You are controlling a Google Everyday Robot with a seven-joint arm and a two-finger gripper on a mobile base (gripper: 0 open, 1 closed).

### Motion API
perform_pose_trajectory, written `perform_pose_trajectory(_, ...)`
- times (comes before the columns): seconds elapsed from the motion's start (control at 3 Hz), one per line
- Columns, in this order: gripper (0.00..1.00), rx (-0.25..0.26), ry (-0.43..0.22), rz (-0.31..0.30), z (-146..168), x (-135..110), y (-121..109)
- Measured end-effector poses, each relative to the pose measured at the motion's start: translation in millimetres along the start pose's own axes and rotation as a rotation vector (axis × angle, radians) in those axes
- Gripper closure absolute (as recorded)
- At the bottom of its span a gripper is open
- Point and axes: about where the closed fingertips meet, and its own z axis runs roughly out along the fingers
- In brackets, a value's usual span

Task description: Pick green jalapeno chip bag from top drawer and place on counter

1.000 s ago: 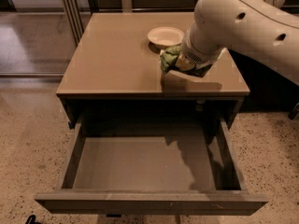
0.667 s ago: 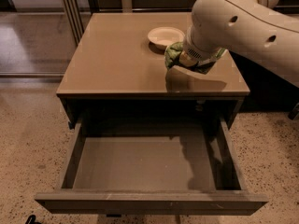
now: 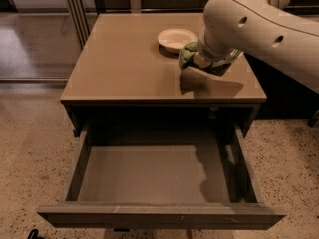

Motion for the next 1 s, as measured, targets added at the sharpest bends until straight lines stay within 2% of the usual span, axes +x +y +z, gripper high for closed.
perform_pose_trajectory(0.33, 0.98, -0.062, -0.019, -0.008, 20.9, 9.5, 10.5)
perform_pose_trajectory(0.67, 0.75, -0.062, -0.019, -0.008, 20.9, 9.5, 10.5)
perform_pose_trajectory(1.0, 0.44, -0.062, -0.019, -0.008, 20.9, 9.5, 10.6)
